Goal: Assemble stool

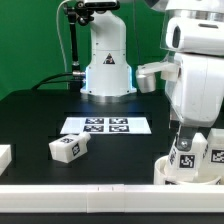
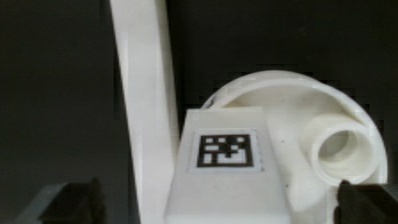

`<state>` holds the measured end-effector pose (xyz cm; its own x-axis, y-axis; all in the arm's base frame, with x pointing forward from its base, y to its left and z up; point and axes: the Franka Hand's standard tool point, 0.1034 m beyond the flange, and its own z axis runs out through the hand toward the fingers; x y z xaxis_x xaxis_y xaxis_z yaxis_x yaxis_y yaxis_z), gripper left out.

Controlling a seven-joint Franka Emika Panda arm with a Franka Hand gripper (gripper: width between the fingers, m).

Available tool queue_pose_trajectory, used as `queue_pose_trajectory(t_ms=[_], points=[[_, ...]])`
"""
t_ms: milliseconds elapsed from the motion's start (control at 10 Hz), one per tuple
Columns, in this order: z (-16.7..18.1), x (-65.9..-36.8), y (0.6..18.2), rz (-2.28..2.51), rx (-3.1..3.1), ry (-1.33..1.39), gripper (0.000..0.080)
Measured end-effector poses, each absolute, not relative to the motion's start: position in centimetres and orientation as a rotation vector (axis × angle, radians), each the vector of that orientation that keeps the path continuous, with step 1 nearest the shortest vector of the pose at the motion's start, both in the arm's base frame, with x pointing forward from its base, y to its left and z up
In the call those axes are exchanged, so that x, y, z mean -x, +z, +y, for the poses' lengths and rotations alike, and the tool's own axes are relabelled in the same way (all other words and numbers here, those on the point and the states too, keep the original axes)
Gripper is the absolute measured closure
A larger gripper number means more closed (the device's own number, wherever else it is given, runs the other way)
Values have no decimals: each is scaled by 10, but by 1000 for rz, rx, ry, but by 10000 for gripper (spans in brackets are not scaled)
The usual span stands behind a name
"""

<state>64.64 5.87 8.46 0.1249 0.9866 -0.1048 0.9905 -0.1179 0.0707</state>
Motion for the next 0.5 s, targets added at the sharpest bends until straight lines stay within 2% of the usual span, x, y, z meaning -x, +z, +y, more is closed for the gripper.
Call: queue_pose_trajectory(t_ms=[200,300,400,500], points=[[58,-644,77,1995,-2271,-63,163],[58,-643,77,1994,-2273,-64,332],[57,-644,77,1992,-2274,-64,464],[57,-644,77,1991,-2275,-64,464]])
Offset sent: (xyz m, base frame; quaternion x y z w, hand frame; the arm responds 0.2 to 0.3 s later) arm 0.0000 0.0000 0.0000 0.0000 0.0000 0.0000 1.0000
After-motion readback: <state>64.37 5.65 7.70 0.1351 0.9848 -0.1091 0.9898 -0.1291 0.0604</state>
